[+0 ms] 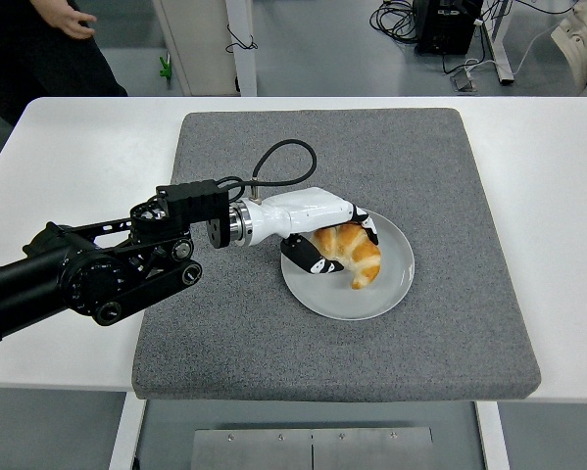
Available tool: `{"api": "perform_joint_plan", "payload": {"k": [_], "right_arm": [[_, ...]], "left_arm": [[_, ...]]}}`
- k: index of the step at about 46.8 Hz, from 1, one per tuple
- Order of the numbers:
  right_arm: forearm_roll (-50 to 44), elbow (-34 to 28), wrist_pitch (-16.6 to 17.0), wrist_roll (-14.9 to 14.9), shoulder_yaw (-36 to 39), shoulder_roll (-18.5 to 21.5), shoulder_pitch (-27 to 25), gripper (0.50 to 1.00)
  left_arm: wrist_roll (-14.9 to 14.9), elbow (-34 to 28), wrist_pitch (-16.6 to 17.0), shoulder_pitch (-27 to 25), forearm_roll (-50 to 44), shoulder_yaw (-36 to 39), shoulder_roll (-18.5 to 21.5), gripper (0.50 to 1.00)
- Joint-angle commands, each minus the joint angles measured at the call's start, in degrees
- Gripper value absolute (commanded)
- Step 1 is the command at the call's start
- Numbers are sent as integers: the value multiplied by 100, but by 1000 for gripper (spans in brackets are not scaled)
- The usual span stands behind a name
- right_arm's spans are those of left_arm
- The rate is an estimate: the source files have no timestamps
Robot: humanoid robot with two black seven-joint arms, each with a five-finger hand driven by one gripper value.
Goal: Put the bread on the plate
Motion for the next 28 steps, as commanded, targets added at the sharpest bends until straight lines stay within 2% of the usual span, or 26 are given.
{"api": "perform_joint_plan", "payload": {"k": [1,21,28], "right_arm": [[0,0,-1,0,0,0,3,1000],[8,0,-1,0,0,0,-5,1000],[0,0,-1,0,0,0,-5,1000]], "left_arm": [[-1,61,90,-8,0,80,-56,542],[8,289,213,9,-8,159,-249,542],[8,333,406,27,-8,194,-249,542]]}}
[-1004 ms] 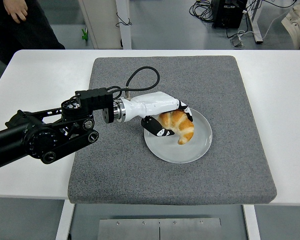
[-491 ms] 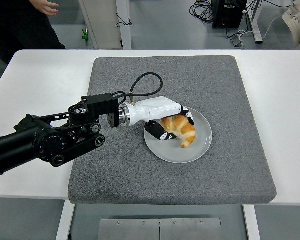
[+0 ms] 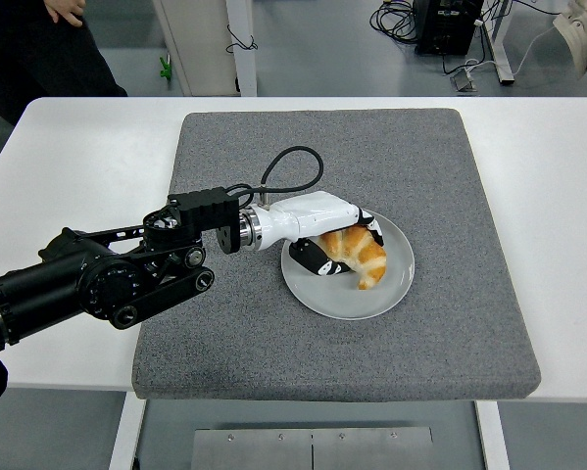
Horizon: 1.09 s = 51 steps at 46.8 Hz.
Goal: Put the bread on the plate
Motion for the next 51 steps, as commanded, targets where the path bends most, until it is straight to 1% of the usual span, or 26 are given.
{"api": "perform_joint_plan", "payload": {"k": [1,17,25,27,30,33,35,37,39,40,41,44,48,51], "right_arm": [[0,0,0,0,0,0,-4,1000],[8,0,0,0,0,0,5,1000],[0,0,0,0,0,0,5,1000],[0,0,0,0,0,0,5,1000],[0,0,0,0,0,0,-4,1000],[0,0,0,0,0,0,5,1000],[0,0,0,0,0,0,5,1000],[0,0,0,0,0,0,-4,1000],[0,0,0,0,0,0,-4,1000],[0,0,0,0,0,0,-4,1000],[0,0,0,0,0,0,5,1000],[0,0,0,0,0,0,5,1000],[0,0,0,0,0,0,-4,1000],[0,0,0,0,0,0,-4,1000]], "left_arm": [[-4,13,35,18,-1,53,0,542],[-4,92,96,80,-10,132,-18,542],[-4,92,255,89,-10,211,-18,542],[-4,92,272,89,-19,211,-18,543],[-4,92,290,97,-45,202,-18,560],[-4,92,334,115,-71,202,-18,595],[-13,92,360,115,-80,194,-18,649],[-22,92,369,115,-89,194,-18,749],[-30,83,369,124,-98,185,-18,859],[-39,75,369,124,-106,185,-18,902],[-65,66,369,124,-115,185,-18,923],[-92,57,369,115,-142,194,-9,948],[-118,-4,360,124,-150,185,26,957],[-224,-48,360,124,-150,185,61,958]]}}
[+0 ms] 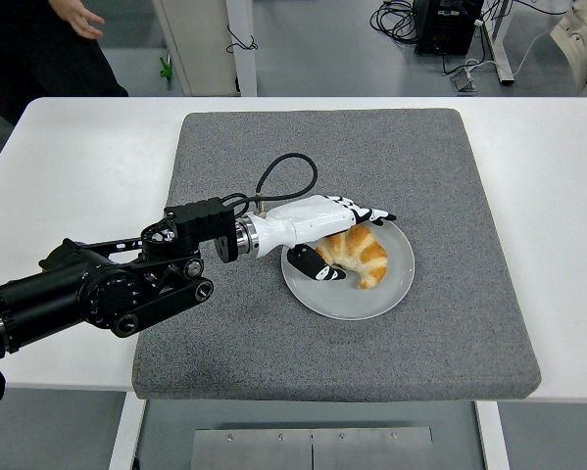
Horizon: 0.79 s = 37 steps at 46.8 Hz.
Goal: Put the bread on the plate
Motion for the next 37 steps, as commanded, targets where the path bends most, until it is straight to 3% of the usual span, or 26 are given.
{"api": "perform_joint_plan", "payload": {"k": [1,23,37], "right_arm": [[0,0,-1,0,0,0,6,1000],[0,0,-1,0,0,0,-2,1000],[0,0,-1,0,0,0,6,1000]], "left_arm": [[-130,-52,-9,1,0,-2,47,958],[-192,-280,-9,-8,-624,-204,222,963],[-192,-509,-9,-35,-2126,-634,460,965]]}}
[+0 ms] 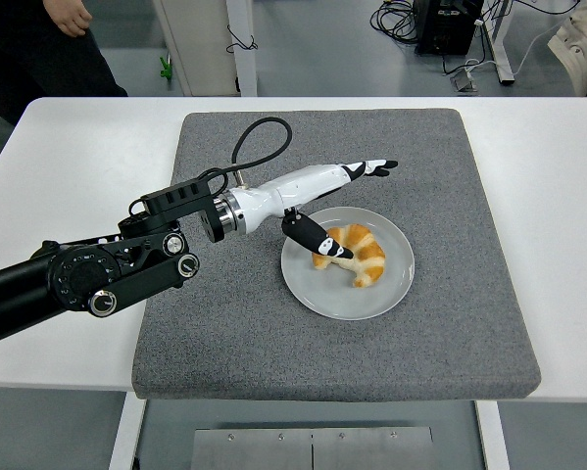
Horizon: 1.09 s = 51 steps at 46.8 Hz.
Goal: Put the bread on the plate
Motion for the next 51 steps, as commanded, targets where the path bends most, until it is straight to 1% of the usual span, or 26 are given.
{"api": "perform_joint_plan", "payload": {"k": [1,10,21,27,31,41,51], "right_arm": [[0,0,8,0,0,0,-5,1000],[0,0,-1,0,0,0,-5,1000],[0,0,-1,0,0,0,-5,1000],[0,0,-1,0,0,0,-5,1000],[0,0,-1,0,0,0,-5,1000],[0,0,-1,0,0,0,-5,1000],[0,0,-1,0,0,0,-5,1000]], "left_arm": [[2,1,0,7,-321,-210,17,966],[11,1,0,34,-787,-668,96,966],[46,9,26,34,-937,-809,228,965],[55,9,167,43,-1060,-1054,281,966],[81,27,229,51,-1420,-1204,342,966],[81,62,430,43,-2229,-1222,667,966],[81,141,791,43,-2897,-1248,887,966]]}}
